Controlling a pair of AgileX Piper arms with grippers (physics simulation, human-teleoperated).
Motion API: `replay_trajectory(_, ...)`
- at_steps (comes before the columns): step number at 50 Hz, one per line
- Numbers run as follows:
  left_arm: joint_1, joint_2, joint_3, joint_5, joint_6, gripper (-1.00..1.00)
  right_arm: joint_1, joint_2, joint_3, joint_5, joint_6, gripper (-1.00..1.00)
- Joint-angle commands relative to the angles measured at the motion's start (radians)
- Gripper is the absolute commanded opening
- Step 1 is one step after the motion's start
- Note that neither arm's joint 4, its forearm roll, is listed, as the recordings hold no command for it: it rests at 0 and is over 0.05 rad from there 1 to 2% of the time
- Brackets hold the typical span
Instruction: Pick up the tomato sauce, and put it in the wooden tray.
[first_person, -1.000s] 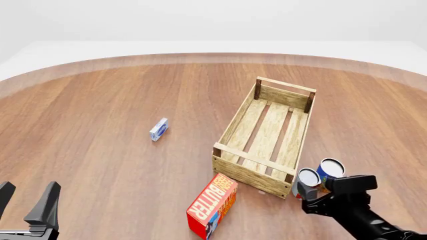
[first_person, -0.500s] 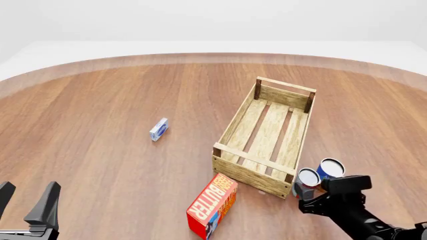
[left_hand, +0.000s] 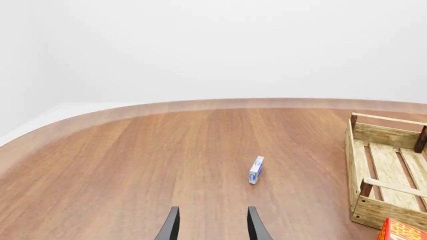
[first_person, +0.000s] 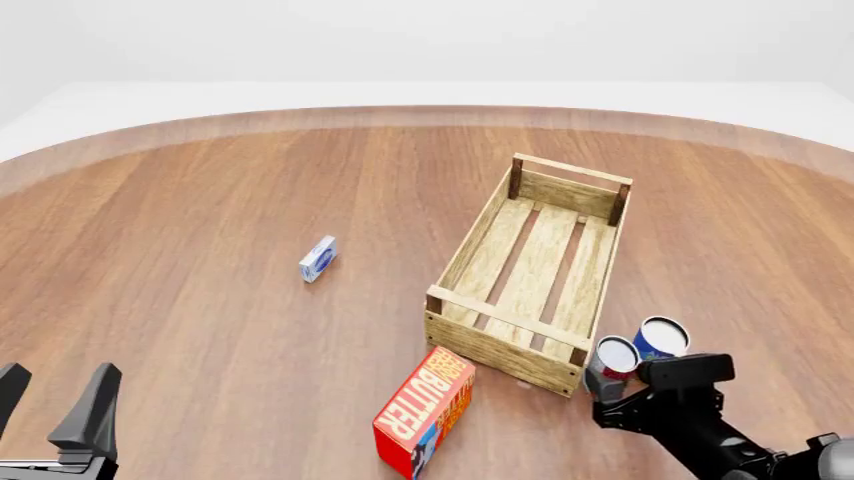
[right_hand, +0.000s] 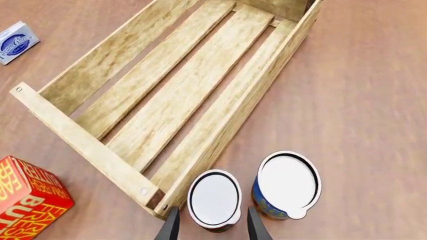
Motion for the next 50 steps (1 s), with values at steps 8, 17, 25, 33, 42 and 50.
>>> replay_trajectory(8,0.000,0.000,0.000,0.000,0.000,1.00,0.001,0.010,-0.002,-0.002,0.000,-1.00)
replay_trajectory(17,0.000,0.000,0.000,0.000,0.000,1.00,0.004,0.007,-0.003,0.004,0.002,-1.00)
replay_trajectory(25,0.000,0.000,0.000,0.000,0.000,1.00,0.001,-0.023,-0.006,0.034,-0.004,-1.00)
replay_trajectory(33,0.000,0.000,0.000,0.000,0.000,1.00,-0.008,-0.108,-0.006,0.103,-0.013,-1.00)
replay_trajectory(42,0.000,0.000,0.000,0.000,0.000,1.00,-0.019,-0.212,-0.020,0.197,-0.027,-1.00)
replay_trajectory(50,0.000,0.000,0.000,0.000,0.000,1.00,-0.028,-0.322,-0.034,0.300,-0.039,-1.00)
